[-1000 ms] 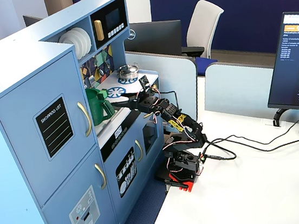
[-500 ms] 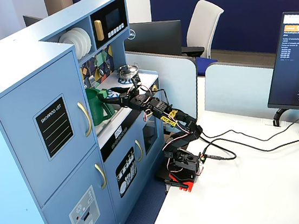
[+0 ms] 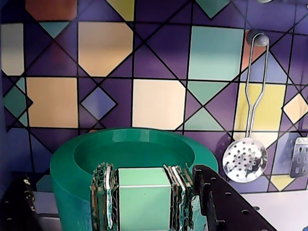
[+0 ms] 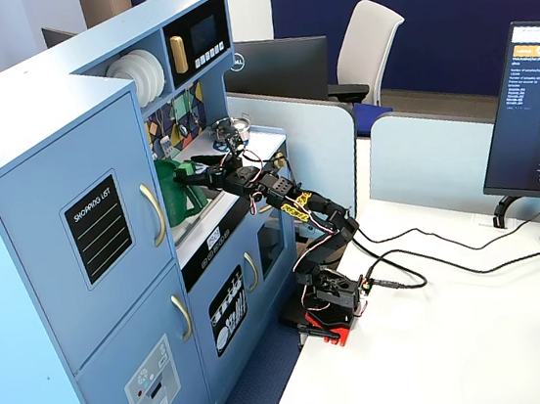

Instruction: Take off the lid from the green recipient and place it on the counter

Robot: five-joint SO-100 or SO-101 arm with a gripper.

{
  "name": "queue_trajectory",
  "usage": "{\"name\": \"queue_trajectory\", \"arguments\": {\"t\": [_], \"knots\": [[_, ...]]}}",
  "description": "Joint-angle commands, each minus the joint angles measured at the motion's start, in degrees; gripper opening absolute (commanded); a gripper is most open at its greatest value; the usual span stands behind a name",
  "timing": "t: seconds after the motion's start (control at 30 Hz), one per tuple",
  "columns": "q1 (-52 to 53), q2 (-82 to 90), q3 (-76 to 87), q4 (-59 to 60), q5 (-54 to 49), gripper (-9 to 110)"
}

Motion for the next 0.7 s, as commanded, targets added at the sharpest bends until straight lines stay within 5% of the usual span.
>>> {"name": "queue_trajectory", "arguments": {"t": [0.0, 0.67], "knots": [[1.49, -1.76, -4.13, -2.02, -0.79, 35], [2.90, -7.03, -6.77, -1.49, -0.09, 29]]}}
